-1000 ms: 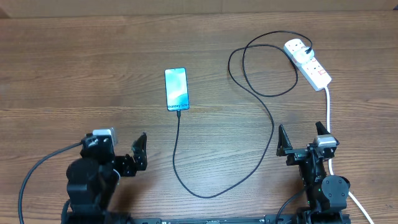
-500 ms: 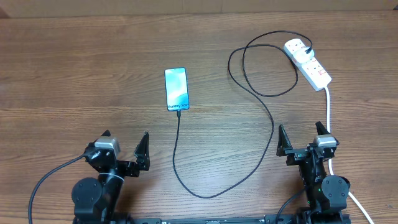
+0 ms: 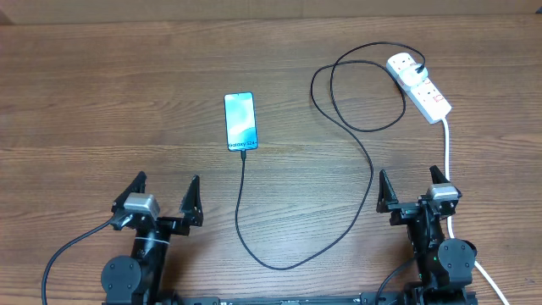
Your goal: Plug charger to phone and switch on socket
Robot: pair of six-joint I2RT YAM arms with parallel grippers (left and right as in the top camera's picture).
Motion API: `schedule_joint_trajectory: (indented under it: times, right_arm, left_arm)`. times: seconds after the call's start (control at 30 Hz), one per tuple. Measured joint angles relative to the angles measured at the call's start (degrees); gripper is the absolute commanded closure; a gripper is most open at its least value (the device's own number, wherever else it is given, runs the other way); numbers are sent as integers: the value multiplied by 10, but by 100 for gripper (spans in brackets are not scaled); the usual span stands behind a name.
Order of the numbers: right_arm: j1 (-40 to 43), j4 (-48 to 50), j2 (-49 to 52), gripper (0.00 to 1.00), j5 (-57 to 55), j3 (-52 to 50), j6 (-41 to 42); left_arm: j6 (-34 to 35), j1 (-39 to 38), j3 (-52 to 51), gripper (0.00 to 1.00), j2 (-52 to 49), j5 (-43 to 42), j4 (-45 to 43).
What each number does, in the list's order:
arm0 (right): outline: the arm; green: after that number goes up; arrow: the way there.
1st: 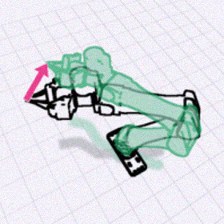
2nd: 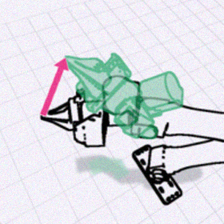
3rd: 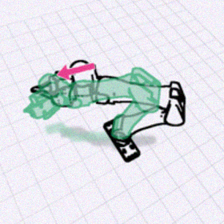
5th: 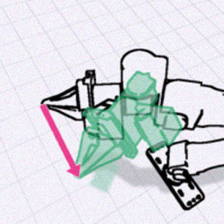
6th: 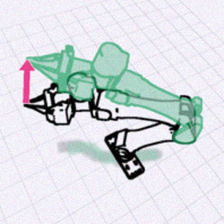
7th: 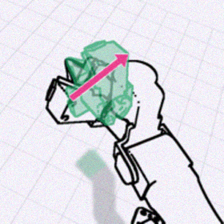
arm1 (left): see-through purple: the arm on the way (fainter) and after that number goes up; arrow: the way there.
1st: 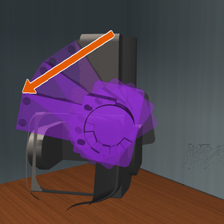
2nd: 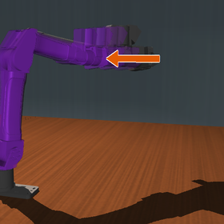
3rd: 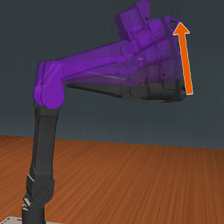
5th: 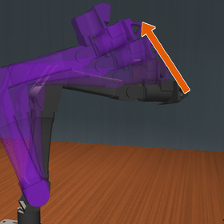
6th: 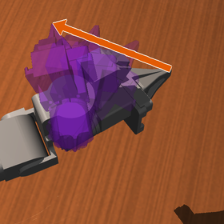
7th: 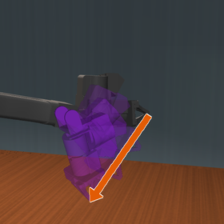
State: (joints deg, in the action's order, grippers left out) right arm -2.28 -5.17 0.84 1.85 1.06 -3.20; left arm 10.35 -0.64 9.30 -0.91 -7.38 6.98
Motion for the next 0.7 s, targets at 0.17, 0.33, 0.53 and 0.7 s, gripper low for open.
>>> schedule_joint_trajectory:
  times: [0.17,0.33,0.53,0.7]
  right_arm:
    - [0,0,0,0,0,0,0]
    - [0,0,0,0,0,0,0]
    - [0,0,0,0,0,0,0]
    - [0,0,0,0,0,0,0]
  left_arm:
    - [0,0,-27,0,0,19,-49]
    - [0,0,-39,0,0,40,-73]
    - [1,0,-46,0,0,64,-113]
    - [2,0,-67,0,0,75,-167]
